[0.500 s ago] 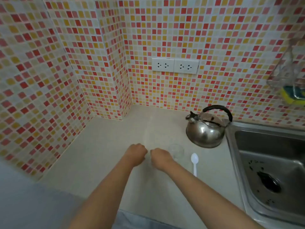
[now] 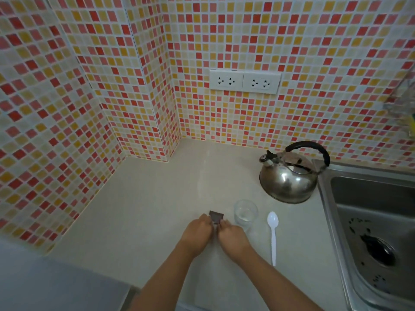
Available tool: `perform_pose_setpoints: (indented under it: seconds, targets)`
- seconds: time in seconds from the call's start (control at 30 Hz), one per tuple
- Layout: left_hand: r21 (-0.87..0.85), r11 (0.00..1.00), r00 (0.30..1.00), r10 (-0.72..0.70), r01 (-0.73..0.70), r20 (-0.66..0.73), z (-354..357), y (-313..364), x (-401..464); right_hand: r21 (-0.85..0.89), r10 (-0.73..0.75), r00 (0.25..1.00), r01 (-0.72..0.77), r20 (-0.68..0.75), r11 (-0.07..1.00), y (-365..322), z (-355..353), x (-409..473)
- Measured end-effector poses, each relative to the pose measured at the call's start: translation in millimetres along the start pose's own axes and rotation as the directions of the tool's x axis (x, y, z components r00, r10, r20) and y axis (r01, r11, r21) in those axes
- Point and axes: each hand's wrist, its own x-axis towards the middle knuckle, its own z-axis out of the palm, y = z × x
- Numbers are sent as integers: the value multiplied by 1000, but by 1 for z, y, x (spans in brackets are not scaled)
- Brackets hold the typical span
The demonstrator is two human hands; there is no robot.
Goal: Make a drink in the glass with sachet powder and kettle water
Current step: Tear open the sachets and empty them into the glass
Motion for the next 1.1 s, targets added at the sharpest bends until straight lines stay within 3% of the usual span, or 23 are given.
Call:
perform_pose_setpoints:
  seconds: [0.13,0.2,0.3,0.47,0.6,0.8,0.9,1.0,1.1]
  targets:
    - [12,1000,1000,-4,4,9,-3,7,-2,69,64,997,-60,-53,996,-1,-2,7]
    - [41,999,1000,-13,13,5,-4,6,0,65,57,998,-57,0,996,-2,-9,5]
    - [79,996,999,-39,39,-4,-10,2,0,203,123,992,-118,-15,972,0,-8,7]
    - [22,991,991,-127,128,-47,-48,-7,1,537,247,967,-177,-62,825,-21,-24,6]
    - [19,979,978,-201,201,57,-89,-10,1,652,309,948,-186,-78,735,-30,-49,6]
    - [-144,942,952,-292,303,92,-138,2,-4,728,385,911,-162,-150,667,-16,-92,-2]
    - [-365,877,951,-284,311,126,-153,14,0,770,543,811,-199,-219,607,-2,-108,-18]
    - [-500,827,962,-266,259,58,-163,35,1,828,700,690,-274,-185,489,17,-119,-33]
    - [-672,719,973,-231,178,11,-163,62,2,961,701,713,-188,-7,200,37,-126,-41]
